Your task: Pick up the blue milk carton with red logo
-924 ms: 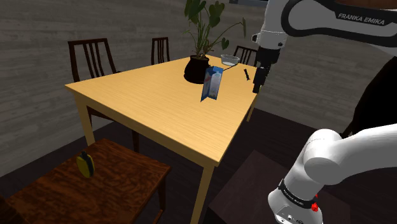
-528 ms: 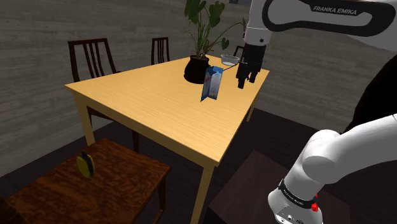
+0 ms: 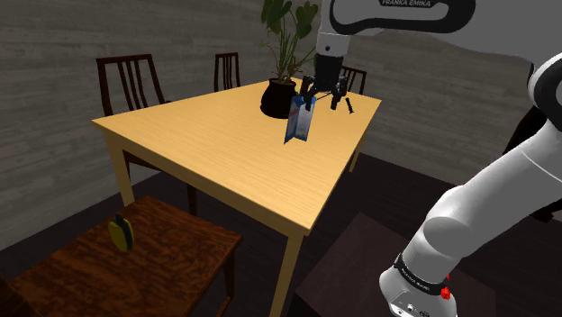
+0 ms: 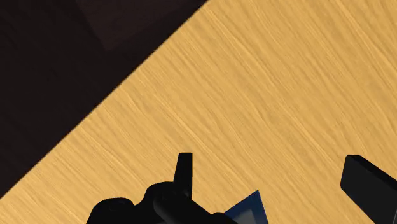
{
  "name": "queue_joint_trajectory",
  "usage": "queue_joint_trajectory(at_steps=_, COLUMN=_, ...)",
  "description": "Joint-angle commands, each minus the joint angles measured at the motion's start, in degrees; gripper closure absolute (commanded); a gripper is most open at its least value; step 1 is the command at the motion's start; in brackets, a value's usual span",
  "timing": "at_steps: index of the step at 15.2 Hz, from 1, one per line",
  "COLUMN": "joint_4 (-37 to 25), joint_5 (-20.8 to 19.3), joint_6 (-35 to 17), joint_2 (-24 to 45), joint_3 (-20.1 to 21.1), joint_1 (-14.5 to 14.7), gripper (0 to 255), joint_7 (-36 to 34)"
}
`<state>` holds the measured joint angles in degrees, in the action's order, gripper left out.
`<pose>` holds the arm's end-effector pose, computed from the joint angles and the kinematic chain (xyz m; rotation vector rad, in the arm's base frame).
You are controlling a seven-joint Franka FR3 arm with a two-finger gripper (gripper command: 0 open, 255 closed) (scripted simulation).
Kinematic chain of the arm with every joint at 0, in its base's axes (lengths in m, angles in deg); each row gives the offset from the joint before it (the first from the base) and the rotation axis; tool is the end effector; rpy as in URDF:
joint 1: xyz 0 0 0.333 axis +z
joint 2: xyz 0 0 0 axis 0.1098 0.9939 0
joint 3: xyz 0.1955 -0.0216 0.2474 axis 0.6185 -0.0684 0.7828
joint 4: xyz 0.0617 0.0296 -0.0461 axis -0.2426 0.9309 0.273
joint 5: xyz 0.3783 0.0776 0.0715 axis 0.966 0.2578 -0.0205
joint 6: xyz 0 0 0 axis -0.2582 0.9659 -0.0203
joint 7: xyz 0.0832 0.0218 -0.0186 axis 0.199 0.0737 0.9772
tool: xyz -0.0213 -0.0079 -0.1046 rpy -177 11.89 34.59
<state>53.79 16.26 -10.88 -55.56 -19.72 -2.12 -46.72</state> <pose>0.4567 -0.0115 0.6141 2.9839 -0.7914 -0.0544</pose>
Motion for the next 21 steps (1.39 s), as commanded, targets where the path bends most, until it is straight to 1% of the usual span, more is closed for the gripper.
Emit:
queue_joint_trajectory(at_steps=1, joint_4=-4.95, joint_5=0.24, joint_6=-0.25, joint_2=5.01, joint_3=0.23, joint_1=-1.24, gripper=0, joint_7=-6.05)
queue_joint_trajectory(at_steps=5, joint_4=-13.94, joint_5=0.54, joint_6=0.01, joint_2=13.2, joint_3=-0.43, joint_1=-3.17, gripper=0, joint_7=-16.62)
queue_joint_trajectory(at_steps=10, joint_4=-25.44, joint_5=1.22, joint_6=1.18, joint_2=22.6, joint_3=-2.5, joint_1=-5.28, gripper=0, joint_7=-28.69)
queue_joint_trajectory(at_steps=11, joint_4=-25.5, joint_5=1.23, joint_6=1.19, joint_2=22.64, joint_3=-2.55, joint_1=-5.26, gripper=0, joint_7=-28.75)
queue_joint_trajectory(at_steps=18, joint_4=-17.89, joint_5=1.32, joint_6=-5.1, joint_2=21.32, joint_3=-2.59, joint_1=-5.3, gripper=0, joint_7=-28.62)
queue_joint_trajectory(at_steps=20, joint_4=-17.88, joint_5=1.32, joint_6=-5.1, joint_2=21.32, joint_3=-2.59, joint_1=-5.3, gripper=0, joint_7=-28.62)
queue_joint_trajectory(at_steps=21, joint_4=-17.85, joint_5=1.32, joint_6=-5.14, joint_2=21.32, joint_3=-2.57, joint_1=-5.27, gripper=255, joint_7=-28.67)
